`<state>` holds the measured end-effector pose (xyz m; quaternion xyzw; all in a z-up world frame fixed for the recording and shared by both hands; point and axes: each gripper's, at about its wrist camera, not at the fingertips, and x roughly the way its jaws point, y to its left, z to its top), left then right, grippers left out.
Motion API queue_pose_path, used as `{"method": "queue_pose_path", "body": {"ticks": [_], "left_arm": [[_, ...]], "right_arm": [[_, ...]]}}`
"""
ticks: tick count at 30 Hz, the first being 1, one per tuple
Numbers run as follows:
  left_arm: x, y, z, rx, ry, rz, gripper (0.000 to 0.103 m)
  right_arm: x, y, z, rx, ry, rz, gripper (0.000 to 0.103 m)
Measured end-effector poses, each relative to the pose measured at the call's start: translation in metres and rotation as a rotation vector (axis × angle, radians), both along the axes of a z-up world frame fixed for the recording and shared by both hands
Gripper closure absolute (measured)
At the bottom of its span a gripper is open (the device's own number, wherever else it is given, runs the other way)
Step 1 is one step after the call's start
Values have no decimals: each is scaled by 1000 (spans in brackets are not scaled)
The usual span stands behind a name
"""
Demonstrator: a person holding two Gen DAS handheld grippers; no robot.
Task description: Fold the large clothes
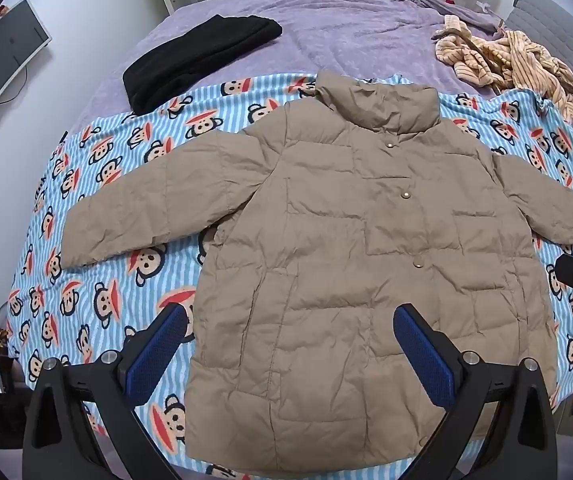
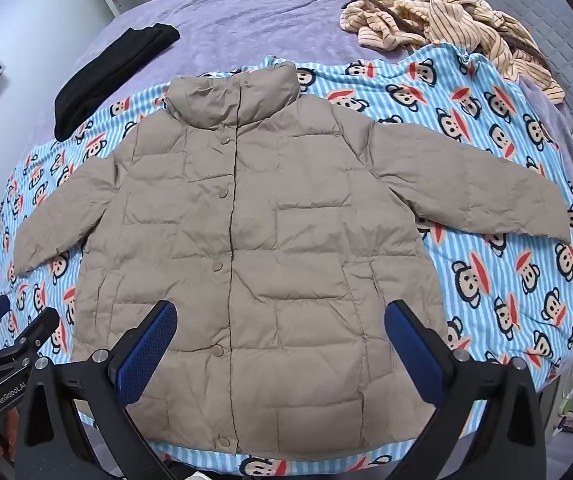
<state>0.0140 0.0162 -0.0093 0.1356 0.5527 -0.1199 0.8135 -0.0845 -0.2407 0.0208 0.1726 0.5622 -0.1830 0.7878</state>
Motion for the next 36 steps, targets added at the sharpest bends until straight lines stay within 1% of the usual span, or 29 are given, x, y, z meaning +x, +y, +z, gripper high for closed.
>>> {"method": "queue_pose_path", "body": {"ticks": [36], "left_arm": [[0,4,-1,-9,18,10,0]], "right_arm": [[2,2,-2,0,1,0,0]]}}
